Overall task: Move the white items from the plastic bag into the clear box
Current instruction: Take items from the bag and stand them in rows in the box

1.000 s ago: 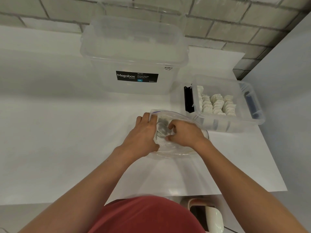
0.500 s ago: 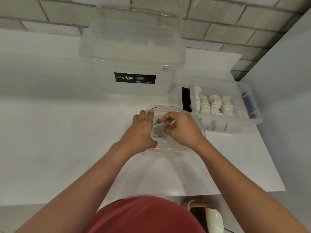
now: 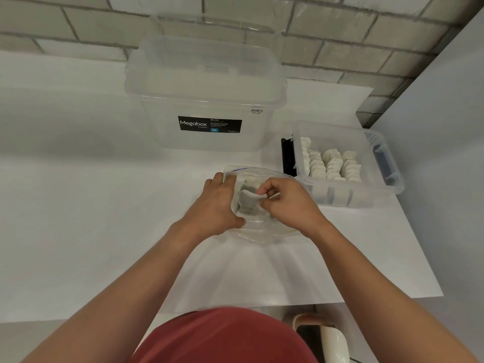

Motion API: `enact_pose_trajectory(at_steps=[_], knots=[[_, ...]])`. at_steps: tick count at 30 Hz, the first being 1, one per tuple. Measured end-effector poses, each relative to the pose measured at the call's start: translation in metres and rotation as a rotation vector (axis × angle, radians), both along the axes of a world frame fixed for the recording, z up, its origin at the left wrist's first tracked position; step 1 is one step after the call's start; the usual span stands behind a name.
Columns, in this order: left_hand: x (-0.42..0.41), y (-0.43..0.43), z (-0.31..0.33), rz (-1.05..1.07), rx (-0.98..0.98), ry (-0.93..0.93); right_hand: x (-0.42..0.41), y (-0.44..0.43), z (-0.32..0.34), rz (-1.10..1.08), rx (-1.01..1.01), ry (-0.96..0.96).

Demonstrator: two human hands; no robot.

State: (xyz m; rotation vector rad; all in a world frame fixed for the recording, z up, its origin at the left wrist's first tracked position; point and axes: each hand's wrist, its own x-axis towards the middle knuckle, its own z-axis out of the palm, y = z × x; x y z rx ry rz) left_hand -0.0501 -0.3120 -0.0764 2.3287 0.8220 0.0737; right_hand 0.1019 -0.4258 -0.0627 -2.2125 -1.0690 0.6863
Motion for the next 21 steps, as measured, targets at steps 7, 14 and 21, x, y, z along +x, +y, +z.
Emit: enact_pose_trajectory(at_steps=[7, 14, 21], knots=[[0.002, 0.006, 0.008, 0.052, -0.163, -0.097, -0.004, -0.01, 0.022, -0.058, 0.07, 0.307], [-0.001, 0.006, 0.011, 0.106, -0.179, -0.203, -0.001, -0.003, 0.007, -0.198, 0.21, 0.716], [-0.003, 0.005, 0.003, 0.018, 0.07, -0.126, -0.008, -0.005, 0.008, 0.045, -0.006, 0.036]])
